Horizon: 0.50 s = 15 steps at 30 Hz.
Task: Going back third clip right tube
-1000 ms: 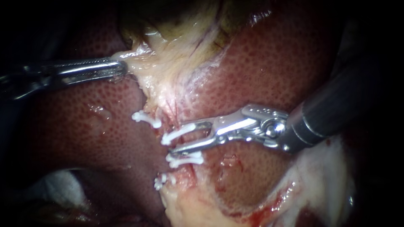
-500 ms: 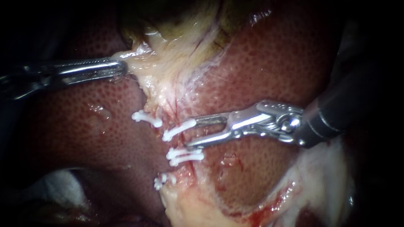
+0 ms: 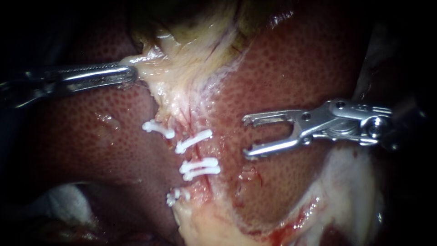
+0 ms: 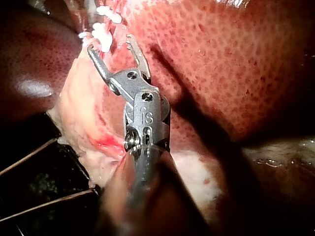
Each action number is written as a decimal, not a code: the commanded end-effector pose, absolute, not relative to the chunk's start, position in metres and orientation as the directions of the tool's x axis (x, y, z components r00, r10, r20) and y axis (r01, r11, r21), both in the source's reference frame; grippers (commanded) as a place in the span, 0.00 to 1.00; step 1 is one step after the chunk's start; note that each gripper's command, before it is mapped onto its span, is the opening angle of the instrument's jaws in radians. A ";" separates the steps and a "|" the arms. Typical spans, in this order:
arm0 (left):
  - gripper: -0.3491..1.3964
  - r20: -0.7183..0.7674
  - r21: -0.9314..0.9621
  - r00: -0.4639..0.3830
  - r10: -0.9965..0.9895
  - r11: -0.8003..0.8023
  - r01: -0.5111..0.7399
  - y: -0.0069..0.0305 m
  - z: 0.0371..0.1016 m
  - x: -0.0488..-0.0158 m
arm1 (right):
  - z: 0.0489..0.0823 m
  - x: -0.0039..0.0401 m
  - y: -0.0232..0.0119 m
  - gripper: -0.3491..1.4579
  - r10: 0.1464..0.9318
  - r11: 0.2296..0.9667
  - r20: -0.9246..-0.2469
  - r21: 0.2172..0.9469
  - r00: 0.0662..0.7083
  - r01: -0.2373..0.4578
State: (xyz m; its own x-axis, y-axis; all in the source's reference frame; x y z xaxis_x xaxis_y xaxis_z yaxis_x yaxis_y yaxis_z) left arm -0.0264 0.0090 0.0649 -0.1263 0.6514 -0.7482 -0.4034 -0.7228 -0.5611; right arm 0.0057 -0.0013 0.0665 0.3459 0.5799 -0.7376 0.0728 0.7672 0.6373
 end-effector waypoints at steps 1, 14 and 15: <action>0.00 -0.748 -0.561 -0.126 0.651 -0.723 -0.404 0.0089 0.0649 -0.0264 | 0.0662 0.0056 -0.0014 0.47 0.577 0.769 -0.740 0.635 0.346 0.075; 0.00 -0.751 -0.555 -0.126 0.648 -0.723 -0.412 0.0086 0.0659 -0.0283 | 0.0655 0.0037 -0.0012 0.47 0.565 0.776 -0.749 0.624 0.346 0.086; 0.00 -0.751 -0.554 -0.128 0.648 -0.724 -0.412 0.0085 0.0662 -0.0287 | 0.0655 0.0036 -0.0012 0.47 0.565 0.776 -0.749 0.624 0.346 0.086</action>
